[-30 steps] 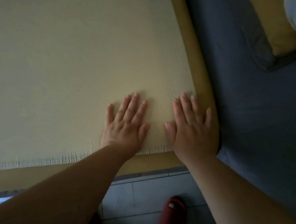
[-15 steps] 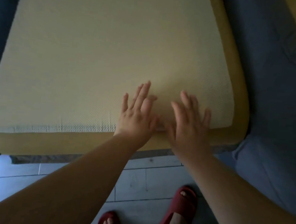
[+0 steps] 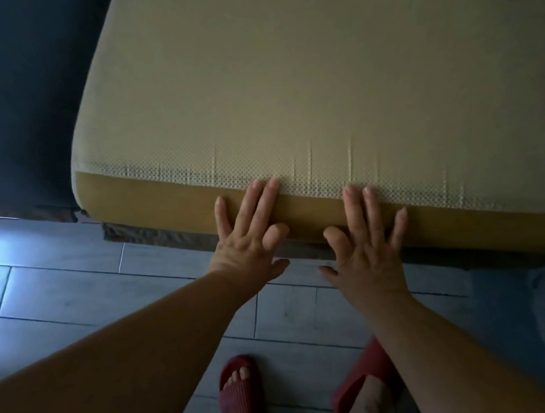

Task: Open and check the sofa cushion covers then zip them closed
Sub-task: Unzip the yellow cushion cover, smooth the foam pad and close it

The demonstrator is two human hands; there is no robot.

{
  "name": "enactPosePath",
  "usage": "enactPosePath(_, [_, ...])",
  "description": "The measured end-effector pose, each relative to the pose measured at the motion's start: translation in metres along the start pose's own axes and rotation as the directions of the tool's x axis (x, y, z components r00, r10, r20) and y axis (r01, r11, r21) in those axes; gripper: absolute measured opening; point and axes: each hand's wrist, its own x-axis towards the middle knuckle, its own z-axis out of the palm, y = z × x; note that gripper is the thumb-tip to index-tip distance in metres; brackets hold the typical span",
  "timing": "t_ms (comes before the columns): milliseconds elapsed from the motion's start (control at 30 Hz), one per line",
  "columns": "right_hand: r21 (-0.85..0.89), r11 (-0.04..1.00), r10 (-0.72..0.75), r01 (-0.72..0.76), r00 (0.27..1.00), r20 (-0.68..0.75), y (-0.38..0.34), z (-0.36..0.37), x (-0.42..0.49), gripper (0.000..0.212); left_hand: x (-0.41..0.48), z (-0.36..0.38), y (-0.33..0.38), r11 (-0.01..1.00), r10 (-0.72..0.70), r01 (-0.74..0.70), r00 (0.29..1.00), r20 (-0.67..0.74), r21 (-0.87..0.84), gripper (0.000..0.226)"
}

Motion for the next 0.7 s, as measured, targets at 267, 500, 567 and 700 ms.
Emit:
enactPosePath(267, [-0.108,0.990,-0.106,0.086,0.975,-0.193,0.011,0.039,-0.006,0.087,0.002,0.017,-0.010,0.988,0.074,-0.073,0.997,-0.002,0.134,0.088])
enactPosePath(500, [-0.167,0.981,-0.162,0.100,0.895,-0.416,0.017,0.081,-0.006,0.044,0.003,0.029,-0.011,0.986,0.084,-0.067,0.990,-0.112,0.150,0.085])
enactPosePath(567, [-0.129,0.990,-0.116,0.062,0.873,-0.474,0.011,0.084,-0.004,0.035,0.002,0.029,-0.010,0.986,0.087,-0.068,0.989,-0.123,0.150,0.085])
enactPosePath(700, [0.046,0.999,-0.005,0.027,0.905,-0.426,-0.002,0.067,-0.007,0.014,0.002,0.022,-0.008,0.987,0.052,-0.042,0.997,-0.059,0.155,0.090])
